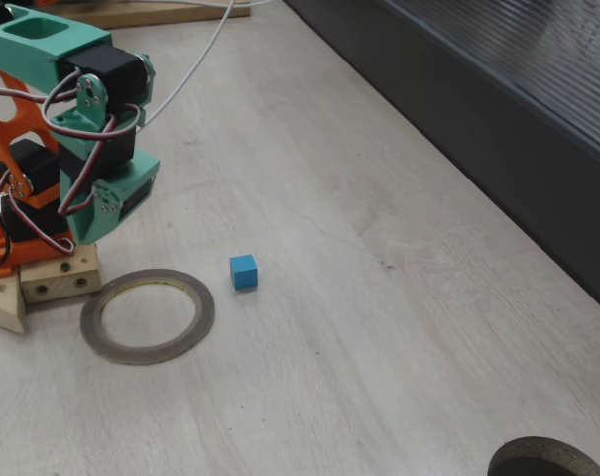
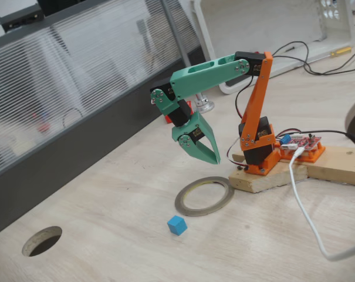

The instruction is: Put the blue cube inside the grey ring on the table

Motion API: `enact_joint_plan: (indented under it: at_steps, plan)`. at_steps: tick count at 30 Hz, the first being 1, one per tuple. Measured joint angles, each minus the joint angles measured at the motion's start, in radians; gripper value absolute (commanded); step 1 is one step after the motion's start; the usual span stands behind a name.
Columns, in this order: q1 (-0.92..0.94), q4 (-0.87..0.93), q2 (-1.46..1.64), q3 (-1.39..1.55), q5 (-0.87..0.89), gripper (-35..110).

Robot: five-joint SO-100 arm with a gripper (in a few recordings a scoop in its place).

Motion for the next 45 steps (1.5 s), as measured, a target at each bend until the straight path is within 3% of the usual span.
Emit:
enact_joint_plan:
  at_steps: [23, 37, 45]
  plan:
    - [-0.005, 0.000, 0.000, 0.000, 0.000, 1]
    - [-0.331, -0.281, 0.000, 0.000, 0.000, 1]
    - [-0.472, -0.305, 0.000, 0.002, 0.000, 1]
